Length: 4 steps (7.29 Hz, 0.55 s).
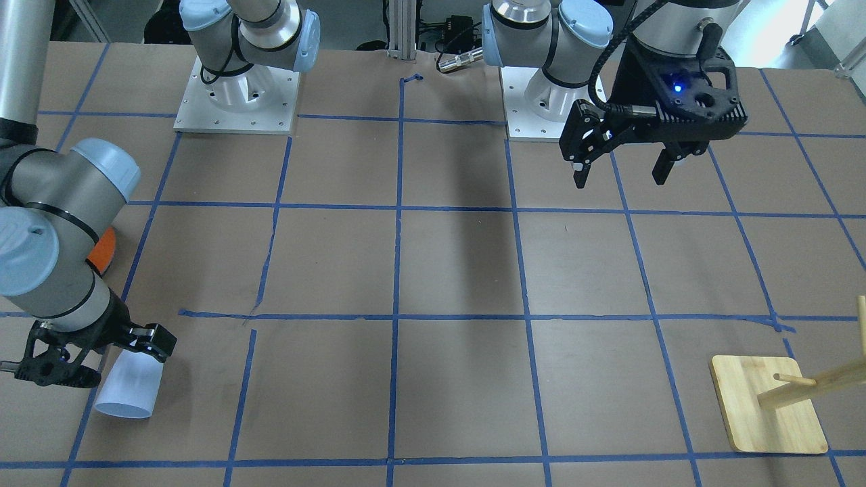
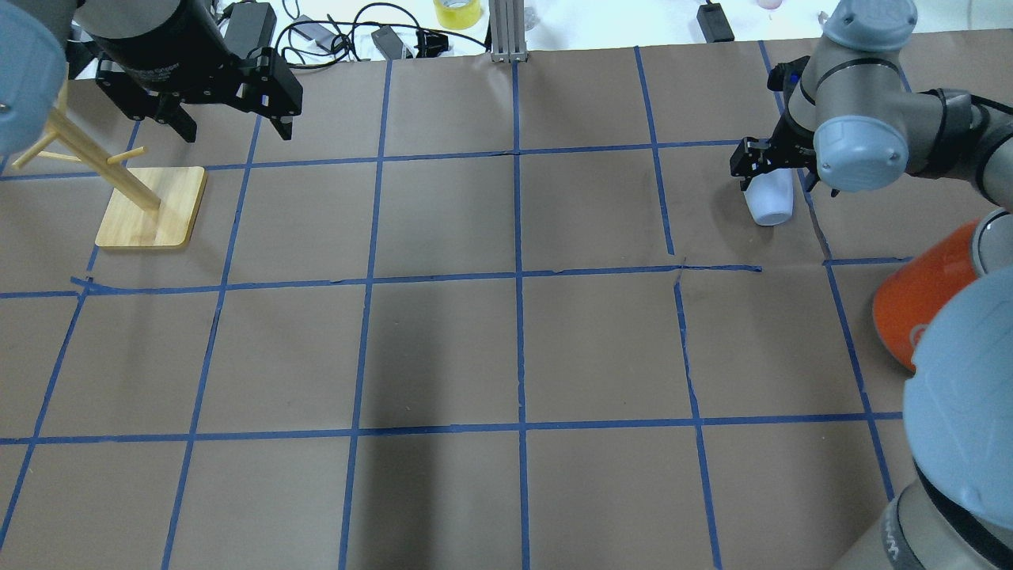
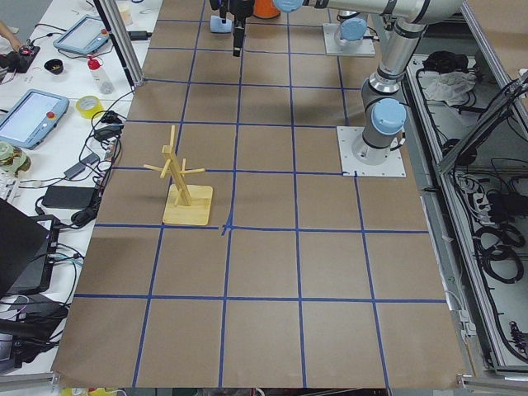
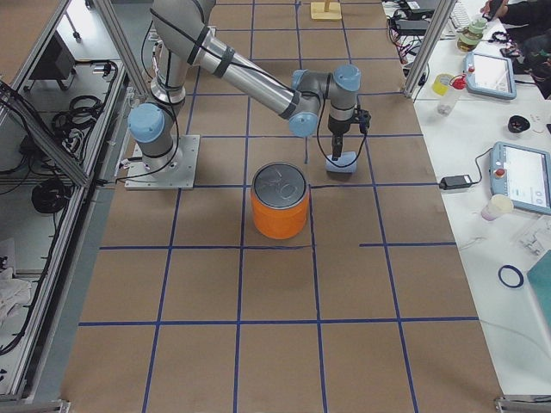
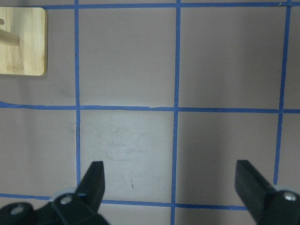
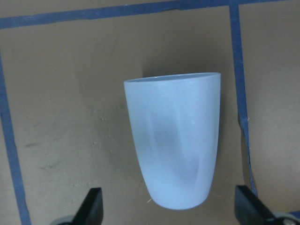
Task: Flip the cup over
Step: 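Close the right gripper on the cup's base and lift it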
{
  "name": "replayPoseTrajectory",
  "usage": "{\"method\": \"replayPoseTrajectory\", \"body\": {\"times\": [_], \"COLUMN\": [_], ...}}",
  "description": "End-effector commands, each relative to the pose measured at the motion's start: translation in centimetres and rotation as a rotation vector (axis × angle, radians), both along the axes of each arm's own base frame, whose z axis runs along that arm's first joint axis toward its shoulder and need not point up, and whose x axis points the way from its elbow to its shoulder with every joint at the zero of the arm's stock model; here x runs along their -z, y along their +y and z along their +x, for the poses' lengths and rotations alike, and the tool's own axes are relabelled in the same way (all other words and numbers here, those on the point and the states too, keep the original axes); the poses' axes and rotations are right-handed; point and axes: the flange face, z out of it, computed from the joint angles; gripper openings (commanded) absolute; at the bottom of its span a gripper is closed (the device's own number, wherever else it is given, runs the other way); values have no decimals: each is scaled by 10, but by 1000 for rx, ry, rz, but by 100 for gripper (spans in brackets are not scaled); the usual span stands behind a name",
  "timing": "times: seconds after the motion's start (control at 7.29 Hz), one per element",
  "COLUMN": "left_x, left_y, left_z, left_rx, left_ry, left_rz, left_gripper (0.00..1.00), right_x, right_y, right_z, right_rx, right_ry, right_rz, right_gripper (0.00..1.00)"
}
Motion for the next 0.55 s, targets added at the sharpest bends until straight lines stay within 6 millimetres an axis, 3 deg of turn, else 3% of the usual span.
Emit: {"method": "replayPoseTrajectory", "body": {"times": [0.0, 0.27, 0.41], "left_x": [1, 1, 1], "left_y": [-1, -1, -1], "left_z": [0, 0, 0], "left_rx": [-2, -2, -2], "left_ry": [0, 0, 0], "left_rz": [1, 1, 1], "left_gripper": [100, 100, 100], "right_x": [23, 50, 52], "right_y": [-9, -21, -25], "right_z": [-5, -7, -8], "right_rx": [14, 11, 11], "right_ry": [-12, -5, -2], "right_rz": [-10, -33, -40], "right_gripper": [100, 100, 100]}}
